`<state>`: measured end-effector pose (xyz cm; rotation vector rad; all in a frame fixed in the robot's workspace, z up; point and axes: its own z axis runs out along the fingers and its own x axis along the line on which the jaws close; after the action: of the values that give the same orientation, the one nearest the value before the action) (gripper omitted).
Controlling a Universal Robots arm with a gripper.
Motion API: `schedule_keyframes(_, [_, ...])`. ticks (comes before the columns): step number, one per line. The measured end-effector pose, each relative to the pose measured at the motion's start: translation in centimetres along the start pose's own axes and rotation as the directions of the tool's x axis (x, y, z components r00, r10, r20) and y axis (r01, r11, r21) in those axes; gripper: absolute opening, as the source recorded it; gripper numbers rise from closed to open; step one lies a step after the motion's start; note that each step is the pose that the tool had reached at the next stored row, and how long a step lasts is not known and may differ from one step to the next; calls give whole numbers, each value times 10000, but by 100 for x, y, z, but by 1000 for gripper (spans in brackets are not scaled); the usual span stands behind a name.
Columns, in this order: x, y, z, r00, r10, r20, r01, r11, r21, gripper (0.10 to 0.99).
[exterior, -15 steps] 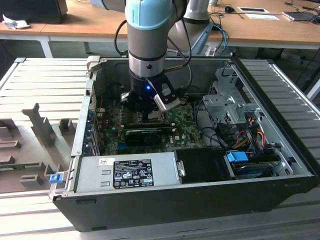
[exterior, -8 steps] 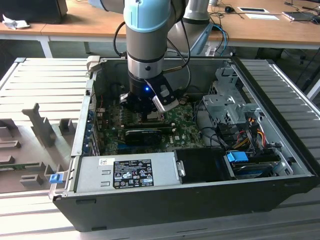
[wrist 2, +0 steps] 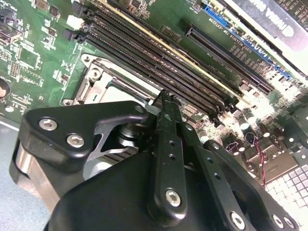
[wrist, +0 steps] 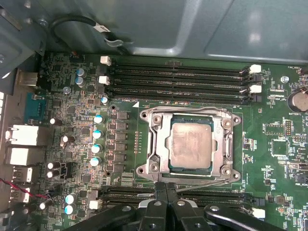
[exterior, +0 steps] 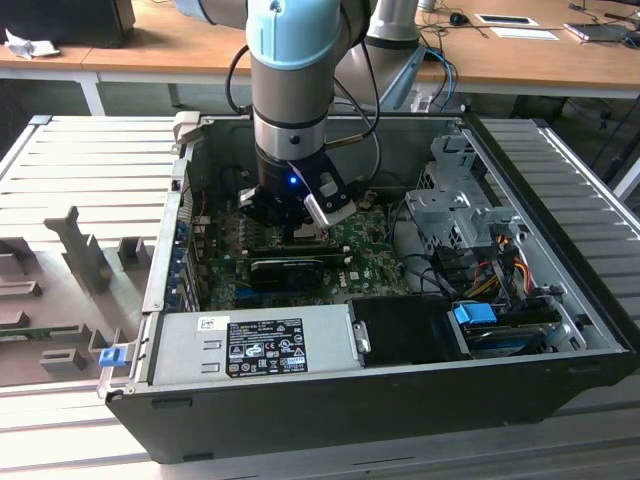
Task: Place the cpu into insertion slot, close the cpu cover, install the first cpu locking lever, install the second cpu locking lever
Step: 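Install the second cpu locking lever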
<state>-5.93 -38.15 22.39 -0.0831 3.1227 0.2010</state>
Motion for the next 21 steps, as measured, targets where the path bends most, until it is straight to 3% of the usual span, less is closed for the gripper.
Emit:
schedule_keyframes(10, [1, -3, 4, 10000, -1, 1, 1, 10000, -2, 106])
schedule_keyframes(13, [36, -36, 9, 10000, -1, 11, 1, 10000, -77, 106])
schedule_keyframes(17, [83, -72, 25, 10000, -48, 28, 49, 9990, -437, 106])
schedule_keyframes(21, [127, -120, 66, 9999, -124, 30, 126, 9979, -638, 106])
